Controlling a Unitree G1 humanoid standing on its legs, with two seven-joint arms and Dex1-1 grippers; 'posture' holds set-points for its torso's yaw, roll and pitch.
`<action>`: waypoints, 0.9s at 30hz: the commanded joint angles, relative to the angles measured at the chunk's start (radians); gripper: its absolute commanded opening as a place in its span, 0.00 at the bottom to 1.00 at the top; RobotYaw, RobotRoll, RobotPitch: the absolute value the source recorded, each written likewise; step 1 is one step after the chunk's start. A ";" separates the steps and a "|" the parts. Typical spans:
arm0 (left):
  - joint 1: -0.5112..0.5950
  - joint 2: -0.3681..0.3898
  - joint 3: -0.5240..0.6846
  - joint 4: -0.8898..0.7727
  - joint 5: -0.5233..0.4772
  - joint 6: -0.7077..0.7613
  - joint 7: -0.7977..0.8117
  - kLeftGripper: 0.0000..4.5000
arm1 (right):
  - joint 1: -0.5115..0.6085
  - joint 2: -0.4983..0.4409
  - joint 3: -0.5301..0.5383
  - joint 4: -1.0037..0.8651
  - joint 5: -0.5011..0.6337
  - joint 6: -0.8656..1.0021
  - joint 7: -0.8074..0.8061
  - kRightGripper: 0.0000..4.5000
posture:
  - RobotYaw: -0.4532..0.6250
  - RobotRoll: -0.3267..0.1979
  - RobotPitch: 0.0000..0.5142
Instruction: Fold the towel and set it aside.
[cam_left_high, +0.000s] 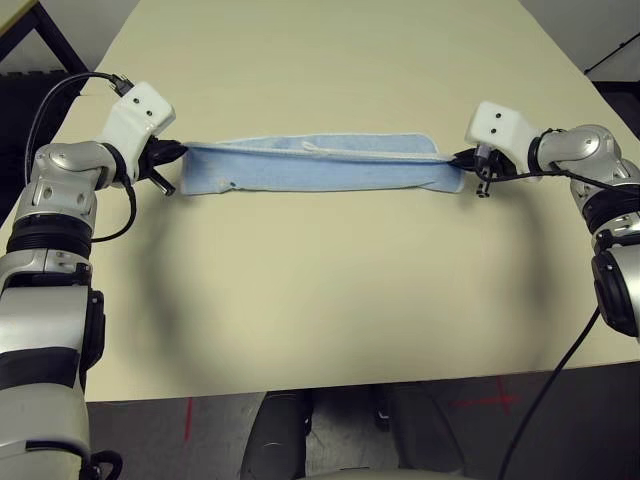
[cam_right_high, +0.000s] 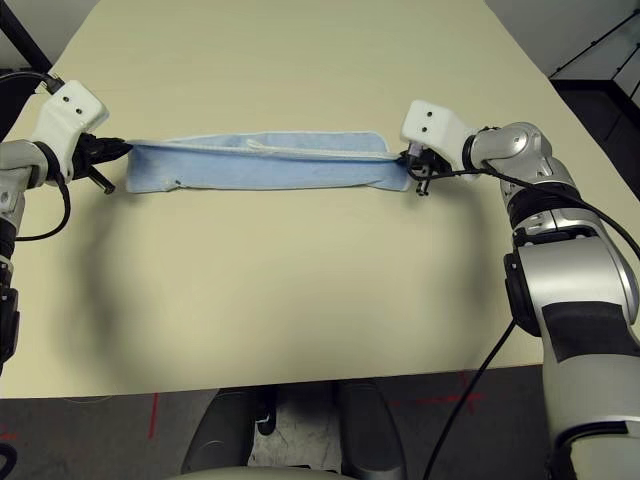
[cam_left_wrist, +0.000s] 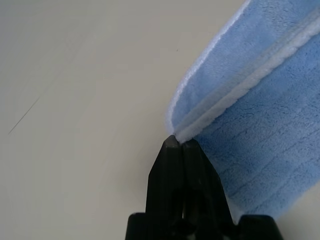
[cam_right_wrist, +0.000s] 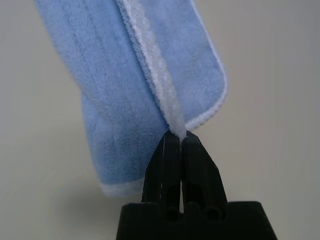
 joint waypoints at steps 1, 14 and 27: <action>-0.019 0.004 0.014 0.053 0.017 0.005 0.019 0.00 | -0.021 -0.004 -0.007 0.021 -0.011 0.029 -0.068 0.00 | 0.40 0.62 0.60; -0.049 -0.014 0.017 0.121 0.041 0.000 0.171 0.00 | -0.046 0.052 0.042 0.035 -0.091 0.094 -0.262 0.00 | 0.42 0.62 0.55; -0.086 -0.061 0.018 0.171 0.042 -0.014 0.257 0.00 | -0.078 0.092 0.029 0.042 -0.093 0.172 -0.445 0.00 | 0.41 0.62 0.54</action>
